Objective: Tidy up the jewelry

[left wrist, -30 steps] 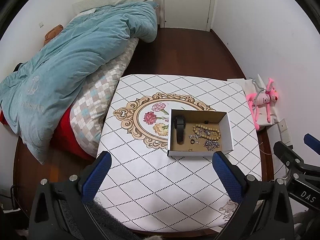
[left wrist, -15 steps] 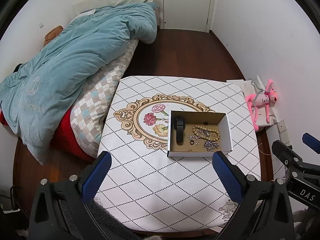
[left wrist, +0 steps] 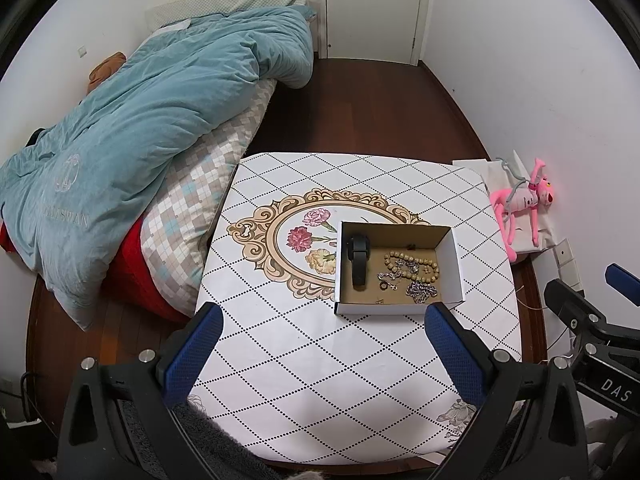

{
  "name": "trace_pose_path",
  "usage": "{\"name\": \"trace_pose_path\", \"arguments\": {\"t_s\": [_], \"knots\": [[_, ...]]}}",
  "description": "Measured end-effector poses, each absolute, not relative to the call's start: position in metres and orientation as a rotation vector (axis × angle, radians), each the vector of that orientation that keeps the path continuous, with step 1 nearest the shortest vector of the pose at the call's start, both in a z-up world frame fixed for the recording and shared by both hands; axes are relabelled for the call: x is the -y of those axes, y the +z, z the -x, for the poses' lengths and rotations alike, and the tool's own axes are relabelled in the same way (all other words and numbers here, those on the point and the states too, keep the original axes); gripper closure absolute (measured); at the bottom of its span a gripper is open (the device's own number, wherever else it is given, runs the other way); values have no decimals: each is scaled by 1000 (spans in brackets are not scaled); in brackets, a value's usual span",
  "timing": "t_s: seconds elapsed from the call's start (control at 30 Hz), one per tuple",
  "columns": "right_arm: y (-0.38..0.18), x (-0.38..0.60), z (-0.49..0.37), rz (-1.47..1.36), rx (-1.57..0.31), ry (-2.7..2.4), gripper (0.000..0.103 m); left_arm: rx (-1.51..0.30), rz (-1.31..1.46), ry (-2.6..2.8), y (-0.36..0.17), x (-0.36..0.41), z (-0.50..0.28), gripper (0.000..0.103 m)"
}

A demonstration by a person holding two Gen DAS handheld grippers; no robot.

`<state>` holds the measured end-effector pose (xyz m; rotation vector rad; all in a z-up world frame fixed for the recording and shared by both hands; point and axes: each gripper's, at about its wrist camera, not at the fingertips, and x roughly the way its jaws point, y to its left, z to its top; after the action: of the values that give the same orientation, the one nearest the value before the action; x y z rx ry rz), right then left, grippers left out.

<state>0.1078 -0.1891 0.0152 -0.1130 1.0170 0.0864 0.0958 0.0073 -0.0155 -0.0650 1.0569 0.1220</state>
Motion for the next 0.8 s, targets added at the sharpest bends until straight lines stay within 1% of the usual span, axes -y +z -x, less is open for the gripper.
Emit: {"name": "trace_pose_path", "arguments": {"t_s": [0.8], "knots": [[15,195,-107,103,-1021,83,0,-1065,69,113,-11,-2,-95,0]]}}
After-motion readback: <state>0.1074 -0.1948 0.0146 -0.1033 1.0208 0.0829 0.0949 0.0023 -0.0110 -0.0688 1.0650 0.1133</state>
